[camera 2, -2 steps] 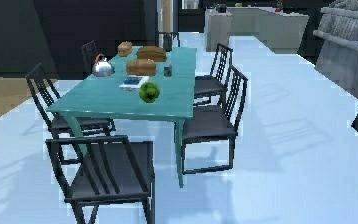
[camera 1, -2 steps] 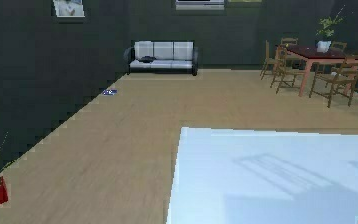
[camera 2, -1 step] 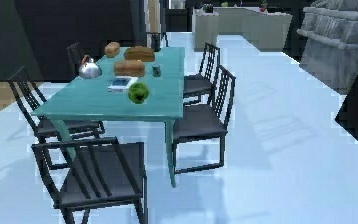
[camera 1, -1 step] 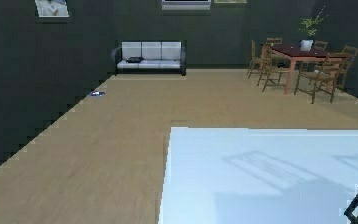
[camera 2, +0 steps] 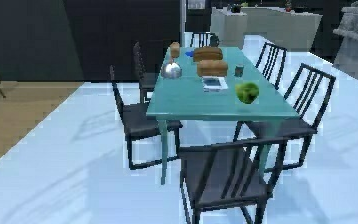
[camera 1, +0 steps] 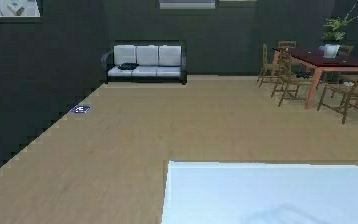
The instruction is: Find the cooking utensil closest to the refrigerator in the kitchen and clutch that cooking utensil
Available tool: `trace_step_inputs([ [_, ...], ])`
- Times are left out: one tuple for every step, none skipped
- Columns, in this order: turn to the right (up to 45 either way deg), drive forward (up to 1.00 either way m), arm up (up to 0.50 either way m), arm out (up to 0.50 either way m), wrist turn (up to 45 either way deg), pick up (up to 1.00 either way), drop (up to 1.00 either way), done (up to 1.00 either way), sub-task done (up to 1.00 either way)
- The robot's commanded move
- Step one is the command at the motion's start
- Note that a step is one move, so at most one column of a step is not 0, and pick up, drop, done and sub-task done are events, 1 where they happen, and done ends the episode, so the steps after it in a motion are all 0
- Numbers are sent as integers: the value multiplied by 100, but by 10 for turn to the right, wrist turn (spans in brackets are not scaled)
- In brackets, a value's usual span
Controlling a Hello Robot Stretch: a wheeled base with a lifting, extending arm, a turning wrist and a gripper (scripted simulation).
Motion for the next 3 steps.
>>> trace_step_inputs([
  [450, 0, 0, 0, 0, 0, 0, 0, 0],
  [0, 100, 0, 0, 0, 0, 0, 0, 0],
  [30, 0, 0, 0, 0, 0, 0, 0, 0],
])
